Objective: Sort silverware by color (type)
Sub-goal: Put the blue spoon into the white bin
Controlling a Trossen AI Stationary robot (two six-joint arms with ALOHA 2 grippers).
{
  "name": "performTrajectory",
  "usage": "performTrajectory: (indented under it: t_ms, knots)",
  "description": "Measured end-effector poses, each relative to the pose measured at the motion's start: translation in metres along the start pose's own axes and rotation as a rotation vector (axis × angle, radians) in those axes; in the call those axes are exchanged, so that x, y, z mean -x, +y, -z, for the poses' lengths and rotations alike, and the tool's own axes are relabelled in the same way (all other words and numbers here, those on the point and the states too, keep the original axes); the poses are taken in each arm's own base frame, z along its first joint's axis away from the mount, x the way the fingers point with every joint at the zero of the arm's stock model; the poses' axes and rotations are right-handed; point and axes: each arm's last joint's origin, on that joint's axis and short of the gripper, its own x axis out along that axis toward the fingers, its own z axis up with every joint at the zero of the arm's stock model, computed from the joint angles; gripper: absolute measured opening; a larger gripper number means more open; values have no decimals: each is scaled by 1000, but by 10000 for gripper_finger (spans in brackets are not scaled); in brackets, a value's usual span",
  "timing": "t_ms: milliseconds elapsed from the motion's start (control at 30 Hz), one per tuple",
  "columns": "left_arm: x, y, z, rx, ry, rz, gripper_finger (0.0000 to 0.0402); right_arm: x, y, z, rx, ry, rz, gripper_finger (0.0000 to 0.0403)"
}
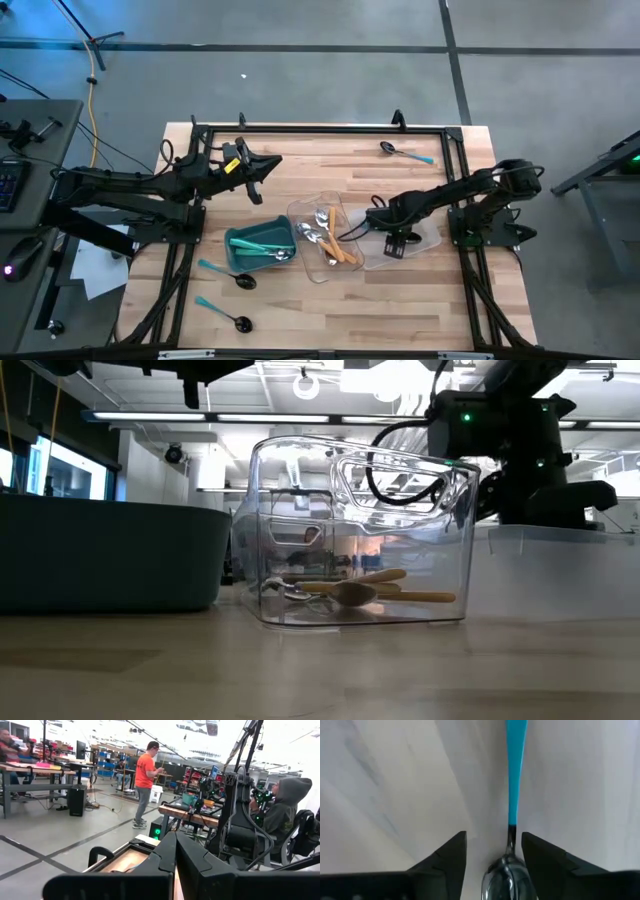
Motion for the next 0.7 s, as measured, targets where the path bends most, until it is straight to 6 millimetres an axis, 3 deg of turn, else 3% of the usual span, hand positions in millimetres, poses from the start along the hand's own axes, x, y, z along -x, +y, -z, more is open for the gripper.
performTrajectory:
  t_ms: [167, 333, 533, 700]
  knots:
    - [0, 0, 0, 0, 3, 0, 0, 9, -2, 8, 70, 96, 34, 178]
    - [0, 0, 0, -1, 3, 0, 0, 35, -6, 24, 123, 90, 36, 178]
    - [0, 0, 0, -1, 3, 0, 0, 79, -16, 51, 72, -166, 40, 178]
    - [0, 0, 0, 0, 3, 0, 0, 92, -26, 72, -50, -447, -9, 178]
